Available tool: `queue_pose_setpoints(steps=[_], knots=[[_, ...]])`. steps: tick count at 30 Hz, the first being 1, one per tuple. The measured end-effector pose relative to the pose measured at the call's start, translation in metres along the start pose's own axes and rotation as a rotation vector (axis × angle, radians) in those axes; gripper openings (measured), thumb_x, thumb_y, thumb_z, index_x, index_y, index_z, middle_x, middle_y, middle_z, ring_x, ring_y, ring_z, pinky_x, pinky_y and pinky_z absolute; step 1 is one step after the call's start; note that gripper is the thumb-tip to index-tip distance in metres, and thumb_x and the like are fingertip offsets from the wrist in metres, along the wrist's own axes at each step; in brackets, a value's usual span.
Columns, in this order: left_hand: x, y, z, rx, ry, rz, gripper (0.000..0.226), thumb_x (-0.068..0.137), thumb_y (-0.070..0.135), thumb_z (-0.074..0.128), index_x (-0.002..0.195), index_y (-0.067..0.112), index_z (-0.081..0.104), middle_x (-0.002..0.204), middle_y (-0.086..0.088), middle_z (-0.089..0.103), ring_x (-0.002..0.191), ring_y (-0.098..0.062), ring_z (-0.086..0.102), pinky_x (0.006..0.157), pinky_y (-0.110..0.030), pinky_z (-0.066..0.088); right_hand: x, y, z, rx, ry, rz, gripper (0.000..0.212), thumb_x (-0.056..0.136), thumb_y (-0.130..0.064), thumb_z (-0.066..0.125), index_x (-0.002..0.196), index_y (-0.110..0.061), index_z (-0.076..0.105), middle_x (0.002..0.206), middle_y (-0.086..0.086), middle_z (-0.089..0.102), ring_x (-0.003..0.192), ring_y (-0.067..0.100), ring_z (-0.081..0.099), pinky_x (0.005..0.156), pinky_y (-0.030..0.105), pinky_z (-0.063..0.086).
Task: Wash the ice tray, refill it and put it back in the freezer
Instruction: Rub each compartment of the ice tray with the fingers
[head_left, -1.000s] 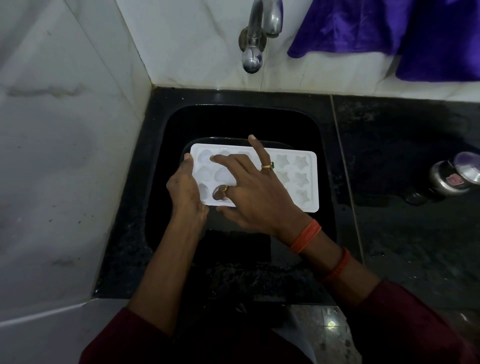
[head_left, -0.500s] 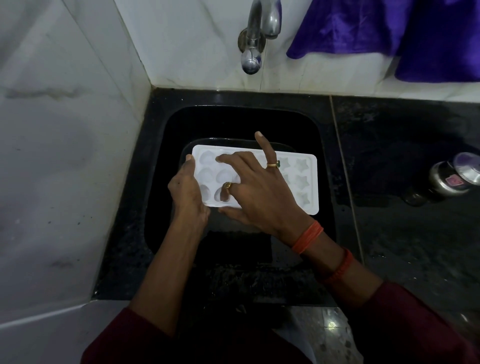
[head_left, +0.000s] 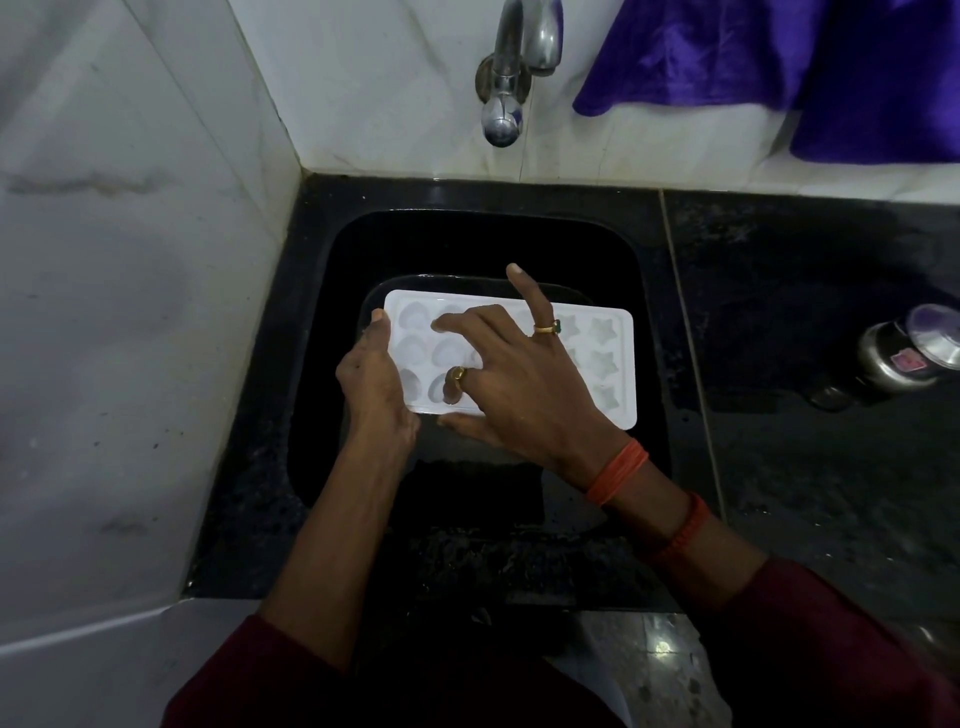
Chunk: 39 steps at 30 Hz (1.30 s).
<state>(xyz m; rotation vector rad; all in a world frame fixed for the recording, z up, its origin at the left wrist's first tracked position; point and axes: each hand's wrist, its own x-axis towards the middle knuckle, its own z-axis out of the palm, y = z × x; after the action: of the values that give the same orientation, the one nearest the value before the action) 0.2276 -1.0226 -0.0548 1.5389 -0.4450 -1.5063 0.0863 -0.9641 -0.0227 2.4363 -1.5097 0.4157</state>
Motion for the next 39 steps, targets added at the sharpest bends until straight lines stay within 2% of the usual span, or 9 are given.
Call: queue_pose_setpoints(steps=[6, 10, 15, 18, 22, 28, 31, 37, 39], knots=[[-0.001, 0.000, 0.001, -0.032, -0.010, -0.012, 0.039, 0.101, 0.041, 0.061, 0.115, 0.005, 0.071, 0.101, -0.013, 0.077, 0.064, -0.017, 0.076, 0.049, -0.027, 0.057, 0.001, 0.001, -0.002, -0.036, -0.040, 0.032, 0.034, 0.088, -0.055, 0.060, 0.076, -0.028, 0.076, 0.133, 0.008, 0.062, 0.122, 0.027, 0.056, 0.122, 0.059, 0.002], [0.002, -0.004, 0.000, -0.043, -0.007, -0.023, 0.042, 0.099, 0.044, 0.064, 0.115, 0.005, 0.072, 0.107, -0.016, 0.077, 0.086, -0.030, 0.077, 0.062, -0.036, 0.062, 0.002, -0.003, -0.002, -0.085, -0.067, 0.029, 0.032, 0.088, -0.053, 0.061, 0.081, -0.025, 0.076, 0.138, 0.014, 0.058, 0.124, 0.033, 0.055, 0.122, 0.060, -0.001], [0.002, -0.002, 0.000, -0.044, -0.015, -0.033, 0.036, 0.099, 0.044, 0.064, 0.107, 0.010, 0.072, 0.102, -0.012, 0.077, 0.085, -0.029, 0.076, 0.067, -0.040, 0.064, 0.002, -0.006, -0.003, -0.079, -0.087, 0.018, 0.038, 0.089, -0.052, 0.056, 0.087, -0.020, 0.076, 0.143, 0.016, 0.054, 0.125, 0.034, 0.054, 0.122, 0.062, -0.001], [0.003, -0.002, -0.001, -0.047, -0.026, -0.039, 0.035, 0.098, 0.045, 0.065, 0.105, 0.012, 0.073, 0.102, -0.011, 0.078, 0.091, -0.031, 0.076, 0.077, -0.044, 0.064, 0.002, -0.006, -0.004, -0.053, -0.101, 0.015, 0.029, 0.087, -0.051, 0.059, 0.089, -0.028, 0.076, 0.145, 0.013, 0.053, 0.128, 0.030, 0.053, 0.121, 0.062, -0.001], [0.005, -0.005, -0.003, -0.037, -0.042, -0.059, 0.038, 0.097, 0.047, 0.066, 0.102, 0.010, 0.073, 0.100, -0.015, 0.078, 0.084, -0.030, 0.077, 0.070, -0.042, 0.063, 0.002, -0.008, -0.006, -0.031, -0.083, 0.034, 0.020, 0.082, -0.047, 0.066, 0.092, -0.031, 0.073, 0.142, 0.009, 0.054, 0.128, 0.025, 0.053, 0.121, 0.062, -0.001], [-0.001, -0.005, -0.001, -0.075, -0.114, -0.088, 0.045, 0.100, 0.046, 0.060, 0.119, 0.007, 0.071, 0.110, -0.017, 0.076, 0.096, -0.035, 0.075, 0.084, -0.049, 0.062, 0.004, -0.010, -0.007, -0.029, -0.115, 0.024, 0.031, 0.075, -0.033, 0.063, 0.106, -0.030, 0.070, 0.145, 0.009, 0.050, 0.129, 0.025, 0.050, 0.121, 0.060, -0.002], [-0.002, -0.003, 0.001, -0.073, -0.141, -0.101, 0.038, 0.101, 0.045, 0.058, 0.106, 0.010, 0.072, 0.099, -0.013, 0.077, 0.083, -0.029, 0.076, 0.077, -0.045, 0.063, 0.004, -0.012, -0.007, -0.010, -0.128, 0.017, 0.028, 0.074, -0.032, 0.063, 0.099, -0.030, 0.074, 0.145, 0.009, 0.051, 0.128, 0.025, 0.051, 0.122, 0.058, -0.004], [0.006, -0.007, -0.004, -0.089, -0.260, -0.145, 0.033, 0.105, 0.046, 0.049, 0.108, 0.017, 0.066, 0.099, 0.002, 0.072, 0.084, -0.011, 0.072, 0.071, -0.026, 0.061, 0.005, -0.014, -0.003, -0.037, -0.173, -0.009, 0.030, 0.076, -0.034, 0.059, 0.099, -0.030, 0.078, 0.146, 0.009, 0.051, 0.129, 0.027, 0.050, 0.122, 0.060, -0.001], [0.006, -0.007, -0.004, -0.092, -0.267, -0.144, 0.037, 0.102, 0.048, 0.053, 0.111, 0.015, 0.066, 0.107, -0.001, 0.072, 0.092, -0.014, 0.072, 0.079, -0.029, 0.061, 0.006, -0.013, -0.004, -0.020, -0.150, -0.014, 0.028, 0.075, -0.030, 0.060, 0.096, -0.028, 0.078, 0.145, 0.010, 0.052, 0.127, 0.028, 0.052, 0.122, 0.059, -0.001]])
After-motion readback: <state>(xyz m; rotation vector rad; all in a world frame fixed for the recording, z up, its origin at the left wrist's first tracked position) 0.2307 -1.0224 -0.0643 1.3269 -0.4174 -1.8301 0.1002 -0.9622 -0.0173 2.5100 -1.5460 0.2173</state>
